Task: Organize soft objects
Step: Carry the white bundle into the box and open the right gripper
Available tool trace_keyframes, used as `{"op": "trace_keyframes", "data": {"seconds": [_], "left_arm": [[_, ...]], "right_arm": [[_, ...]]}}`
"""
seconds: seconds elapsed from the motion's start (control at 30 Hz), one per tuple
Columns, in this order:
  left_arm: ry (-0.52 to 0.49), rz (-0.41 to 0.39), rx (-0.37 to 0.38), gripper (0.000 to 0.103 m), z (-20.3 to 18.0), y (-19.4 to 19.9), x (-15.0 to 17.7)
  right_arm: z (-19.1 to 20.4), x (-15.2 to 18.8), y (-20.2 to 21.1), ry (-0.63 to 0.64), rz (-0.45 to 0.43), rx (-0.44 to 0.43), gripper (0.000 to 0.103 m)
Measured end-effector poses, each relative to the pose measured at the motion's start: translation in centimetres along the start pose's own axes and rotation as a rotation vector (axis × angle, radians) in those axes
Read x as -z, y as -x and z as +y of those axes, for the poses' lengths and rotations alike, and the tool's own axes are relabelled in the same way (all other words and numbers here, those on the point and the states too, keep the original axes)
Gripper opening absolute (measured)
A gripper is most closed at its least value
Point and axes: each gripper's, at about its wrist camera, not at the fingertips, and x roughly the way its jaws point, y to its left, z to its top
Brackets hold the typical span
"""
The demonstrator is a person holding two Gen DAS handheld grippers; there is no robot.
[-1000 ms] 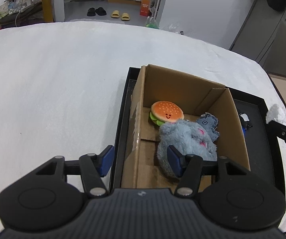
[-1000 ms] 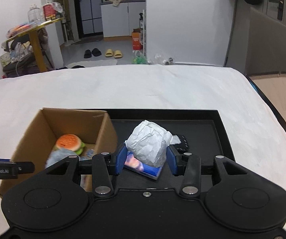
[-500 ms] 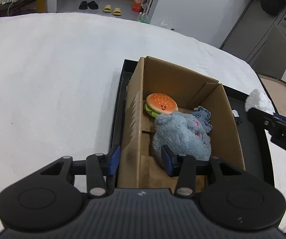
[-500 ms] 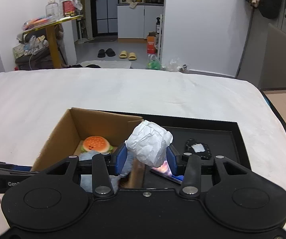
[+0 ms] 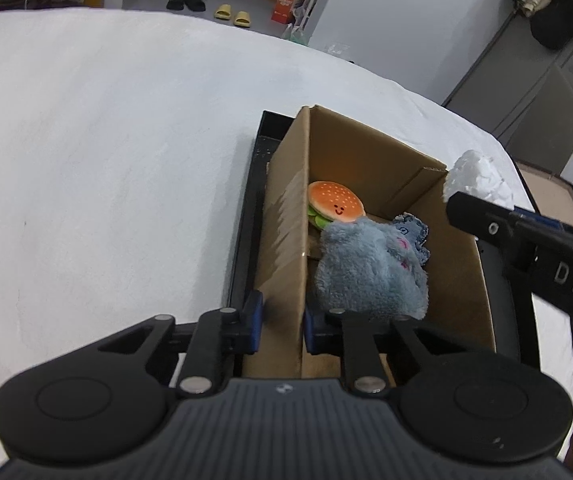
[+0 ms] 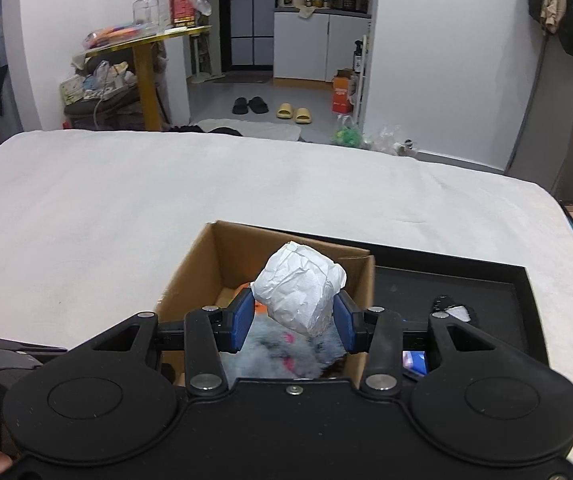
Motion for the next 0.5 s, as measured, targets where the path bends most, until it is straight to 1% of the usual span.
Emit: {"op": "trace_keyframes", "data": {"seconds": [0.23, 0.5], "left_arm": [[0.037, 0.004, 0.014, 0.018, 0.5, -0.2, -0.1], [0.07, 0.007, 0.032, 0.019, 1.2, -0.2, -0.2]], "right_arm": [[1.7, 0.0, -0.3, 0.025, 0.012, -0.041, 0.043], [2.6, -0.3, -0.6, 0.036, 0.027, -0.08, 0.043]]}}
